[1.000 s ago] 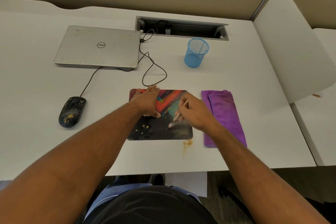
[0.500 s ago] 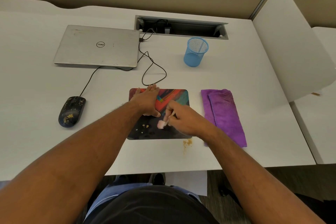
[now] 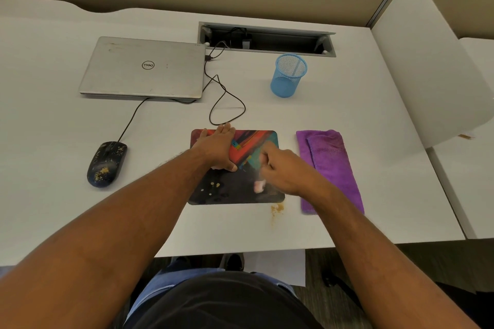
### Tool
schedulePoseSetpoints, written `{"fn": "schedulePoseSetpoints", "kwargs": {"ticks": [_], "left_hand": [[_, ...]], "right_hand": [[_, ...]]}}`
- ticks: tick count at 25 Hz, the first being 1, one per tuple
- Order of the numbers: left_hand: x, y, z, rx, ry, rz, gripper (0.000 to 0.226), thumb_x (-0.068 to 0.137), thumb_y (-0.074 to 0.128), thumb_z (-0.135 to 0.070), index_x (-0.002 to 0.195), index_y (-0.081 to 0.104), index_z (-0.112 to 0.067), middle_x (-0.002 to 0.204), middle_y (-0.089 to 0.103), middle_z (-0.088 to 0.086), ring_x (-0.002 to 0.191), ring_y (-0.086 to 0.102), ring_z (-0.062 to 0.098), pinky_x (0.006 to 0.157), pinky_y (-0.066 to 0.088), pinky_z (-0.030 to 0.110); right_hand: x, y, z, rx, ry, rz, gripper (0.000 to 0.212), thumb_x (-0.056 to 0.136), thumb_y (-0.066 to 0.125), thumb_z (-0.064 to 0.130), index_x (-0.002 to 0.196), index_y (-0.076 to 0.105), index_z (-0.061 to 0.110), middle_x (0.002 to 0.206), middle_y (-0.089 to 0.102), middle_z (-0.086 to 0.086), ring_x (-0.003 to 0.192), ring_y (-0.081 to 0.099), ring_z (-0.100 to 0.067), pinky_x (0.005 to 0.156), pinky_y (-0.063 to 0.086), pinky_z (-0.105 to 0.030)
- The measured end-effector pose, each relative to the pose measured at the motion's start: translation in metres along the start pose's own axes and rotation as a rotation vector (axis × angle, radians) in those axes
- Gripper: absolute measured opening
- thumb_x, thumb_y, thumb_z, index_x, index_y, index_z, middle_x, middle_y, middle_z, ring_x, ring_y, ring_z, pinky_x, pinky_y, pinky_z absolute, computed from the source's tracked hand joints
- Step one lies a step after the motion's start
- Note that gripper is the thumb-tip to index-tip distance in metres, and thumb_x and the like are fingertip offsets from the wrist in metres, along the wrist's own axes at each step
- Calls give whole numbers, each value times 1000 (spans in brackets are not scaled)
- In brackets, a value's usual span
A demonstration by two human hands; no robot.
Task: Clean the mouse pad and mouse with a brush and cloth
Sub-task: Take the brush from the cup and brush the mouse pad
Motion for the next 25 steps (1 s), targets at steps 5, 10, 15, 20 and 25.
{"fn": "schedulePoseSetpoints", "kwargs": {"ticks": [5, 10, 15, 20, 25], "left_hand": [[0, -1, -2, 3, 1, 6, 125, 71, 80, -58, 159, 1, -19, 167, 0, 2, 153, 3, 21, 122, 4, 52], [0, -1, -1, 3, 6, 9, 126, 70, 80, -58, 159, 1, -18, 167, 0, 3, 153, 3, 21, 121, 3, 52], [0, -2, -1, 6, 7, 10, 125, 70, 80, -58, 158, 2, -18, 167, 2, 3, 152, 5, 22, 121, 4, 53], [0, -2, -2, 19, 4, 11, 124, 70, 80, -59, 158, 3, -18, 166, 3, 3, 152, 6, 23, 121, 5, 53], [4, -1, -2, 28, -2, 21, 126, 68, 80, -61, 158, 3, -19, 167, 2, 3, 152, 5, 22, 120, 3, 52]], "right_hand": [[0, -2, -4, 136, 33, -128, 7, 104, 47, 19, 105, 45, 26, 101, 68, -2, 85, 67, -14, 61, 54, -26], [-4, -4, -16, 179, 77, -100, 13, 101, 47, 17, 97, 46, 30, 89, 70, -4, 83, 71, -23, 73, 61, -44], [-9, -2, -25, 234, 142, -197, 5, 106, 45, 21, 105, 49, 24, 95, 70, -5, 86, 72, -20, 78, 62, -49], [-15, -8, -30, 323, 162, -310, 5, 105, 47, 19, 104, 52, 21, 95, 69, -5, 87, 71, -23, 77, 63, -46], [-22, -3, -35, 267, 271, -291, 1, 104, 52, 18, 103, 51, 17, 97, 67, -8, 76, 61, -16, 57, 47, -27]]}}
Point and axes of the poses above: each hand's wrist, its own x-axis towards the middle knuckle, its own y-axis out of the palm, z = x × y, the point moved 1 cm from there along x, towards the middle knuckle
